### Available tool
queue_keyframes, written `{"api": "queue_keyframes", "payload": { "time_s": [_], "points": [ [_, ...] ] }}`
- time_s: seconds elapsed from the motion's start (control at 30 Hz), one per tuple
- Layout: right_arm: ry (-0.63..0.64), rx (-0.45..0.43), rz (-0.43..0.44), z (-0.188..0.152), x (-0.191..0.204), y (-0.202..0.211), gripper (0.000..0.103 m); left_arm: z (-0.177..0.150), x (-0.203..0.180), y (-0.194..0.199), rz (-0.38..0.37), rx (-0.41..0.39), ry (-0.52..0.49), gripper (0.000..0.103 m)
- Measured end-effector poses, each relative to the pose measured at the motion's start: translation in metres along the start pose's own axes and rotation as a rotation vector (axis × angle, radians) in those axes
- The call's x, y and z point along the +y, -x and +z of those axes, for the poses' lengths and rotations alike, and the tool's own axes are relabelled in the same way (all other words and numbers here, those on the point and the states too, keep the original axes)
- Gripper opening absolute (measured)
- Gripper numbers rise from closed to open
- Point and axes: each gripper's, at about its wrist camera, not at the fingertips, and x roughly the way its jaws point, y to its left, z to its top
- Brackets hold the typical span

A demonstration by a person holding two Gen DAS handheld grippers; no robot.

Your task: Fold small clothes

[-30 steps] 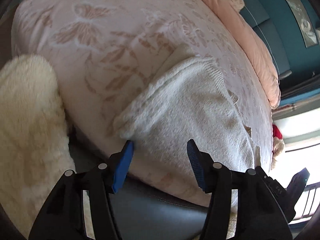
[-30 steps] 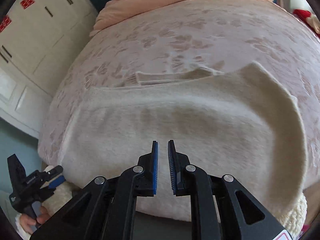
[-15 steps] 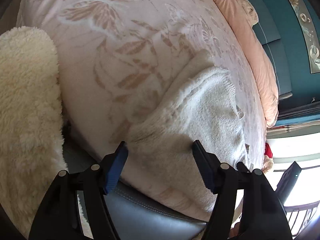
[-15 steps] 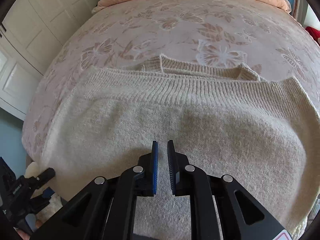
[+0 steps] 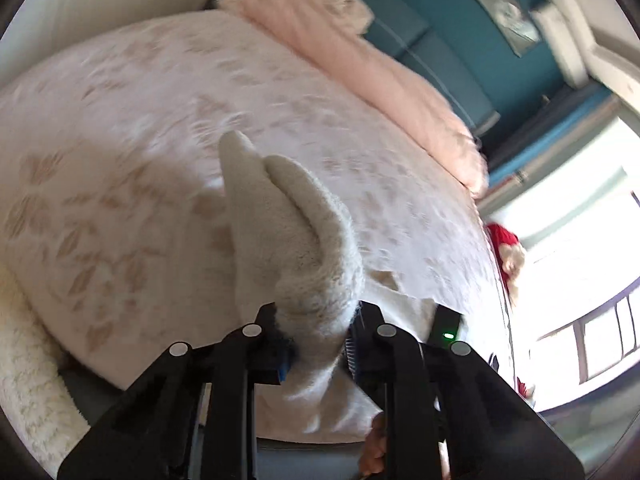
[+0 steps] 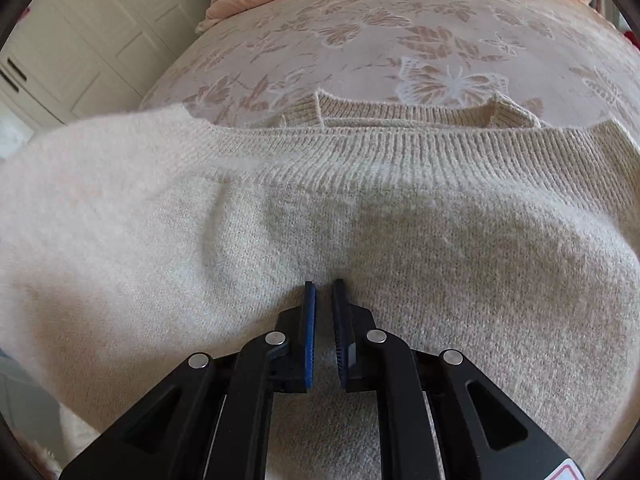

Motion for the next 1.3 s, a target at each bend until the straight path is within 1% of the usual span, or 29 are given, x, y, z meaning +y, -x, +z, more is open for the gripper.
{"api": "queue_keyframes", "payload": {
  "time_s": [0.07, 0.17, 0.23, 0.3, 0.37, 0.4, 0.43, 0.47, 0.5, 0.53, 0.57, 0.6, 0.63, 0.7, 0.77, 0.8, 0.87, 0.9, 0.93, 0.97, 1.0, 1.07, 1.1, 1.13, 1.17, 1.2, 1.23, 1.27, 1.3],
  "points": [
    [-0.059, -0.050, 0.062, -0.002, -0.014, 0.027, 0.011, -0.007, -0.060, -0.007, -0.078, 0.021, -0.166, 0.020],
    [-0.132, -0.146, 0.098, -0.017, -0.052, 0.081, 0.013, -0.042, -0.130, -0.036, -0.156, 0.095, -0.365, 0.020],
    [-0.194, -0.190, 0.068, -0.035, -0.089, 0.114, 0.023, -0.076, -0.155, -0.067, -0.172, 0.191, -0.439, 0.020],
    [-0.256, -0.209, -0.009, -0.057, -0.128, 0.138, 0.029, -0.114, -0.166, -0.099, -0.145, 0.282, -0.516, 0.025],
    [-0.311, -0.214, -0.073, -0.077, -0.160, 0.158, 0.033, -0.144, -0.163, -0.112, -0.094, 0.348, -0.560, 0.029],
    [-0.336, -0.223, -0.076, -0.087, -0.170, 0.167, 0.041, -0.153, -0.159, -0.110, -0.084, 0.359, -0.577, 0.032],
    [-0.358, -0.239, -0.067, -0.095, -0.178, 0.176, 0.054, -0.157, -0.153, -0.103, -0.092, 0.352, -0.590, 0.044],
    [-0.377, -0.275, -0.027, -0.104, -0.184, 0.189, 0.061, -0.157, -0.147, -0.093, -0.090, 0.331, -0.606, 0.064],
    [-0.377, -0.275, -0.027, -0.104, -0.184, 0.189, 0.068, -0.154, -0.139, -0.084, -0.064, 0.306, -0.616, 0.074],
    [-0.379, -0.283, 0.002, -0.106, -0.183, 0.191, 0.072, -0.149, -0.131, -0.074, -0.036, 0.273, -0.616, 0.084],
    [-0.393, -0.269, 0.071, -0.103, -0.177, 0.185, 0.074, -0.145, -0.119, -0.063, -0.001, 0.235, -0.612, 0.086],
    [-0.402, -0.253, 0.111, -0.099, -0.173, 0.179, 0.076, -0.142, -0.108, -0.058, 0.053, 0.211, -0.611, 0.088],
    [-0.410, -0.238, 0.152, -0.094, -0.168, 0.173, 0.077, -0.140, -0.096, -0.056, 0.106, 0.207, -0.606, 0.089],
    [-0.410, -0.199, 0.206, -0.081, -0.154, 0.157, 0.079, -0.134, -0.072, -0.063, 0.183, 0.245, -0.557, 0.089],
    [-0.420, -0.125, 0.223, -0.068, -0.143, 0.136, 0.081, -0.135, -0.057, -0.073, 0.169, 0.325, -0.482, 0.089],
    [-0.433, -0.086, 0.225, -0.063, -0.139, 0.125, 0.081, -0.137, -0.054, -0.077, 0.172, 0.348, -0.476, 0.089],
    [-0.438, -0.036, 0.220, -0.055, -0.131, 0.107, 0.081, -0.141, -0.055, -0.084, 0.179, 0.360, -0.516, 0.089],
    [-0.427, -0.028, 0.204, -0.051, -0.127, 0.102, 0.077, -0.145, -0.056, -0.085, 0.190, 0.344, -0.545, 0.089],
    [-0.413, -0.016, 0.173, -0.047, -0.123, 0.098, 0.053, -0.147, -0.056, -0.089, 0.204, 0.332, -0.568, 0.088],
    [-0.396, -0.014, 0.145, -0.041, -0.117, 0.099, 0.032, -0.148, -0.053, -0.095, 0.225, 0.329, -0.573, 0.076],
    [-0.382, -0.050, 0.160, -0.039, -0.111, 0.109, 0.024, -0.146, -0.051, -0.102, 0.226, 0.345, -0.557, 0.066],
    [-0.330, -0.199, 0.275, -0.033, -0.099, 0.152, 0.021, -0.140, -0.043, -0.105, 0.231, 0.368, -0.501, 0.037],
    [-0.307, -0.259, 0.325, -0.033, -0.097, 0.174, 0.020, -0.137, -0.040, -0.101, 0.217, 0.365, -0.479, 0.029],
    [-0.285, -0.307, 0.340, -0.036, -0.094, 0.192, 0.020, -0.135, -0.040, -0.097, 0.197, 0.364, -0.470, 0.022],
    [-0.264, -0.342, 0.316, -0.038, -0.097, 0.205, 0.020, -0.135, -0.040, -0.094, 0.176, 0.367, -0.467, 0.015],
    [-0.248, -0.358, 0.270, -0.043, -0.103, 0.210, 0.020, -0.136, -0.041, -0.094, 0.168, 0.375, -0.465, 0.013],
    [-0.248, -0.342, 0.205, -0.049, -0.116, 0.204, 0.020, -0.138, -0.042, -0.096, 0.163, 0.382, -0.472, 0.013],
    [-0.258, -0.295, 0.107, -0.055, -0.134, 0.189, 0.020, -0.141, -0.043, -0.099, 0.167, 0.392, -0.482, 0.012],
    [-0.272, -0.218, -0.004, -0.063, -0.156, 0.165, 0.020, -0.144, -0.045, -0.101, 0.172, 0.398, -0.485, 0.012]
  ]
}}
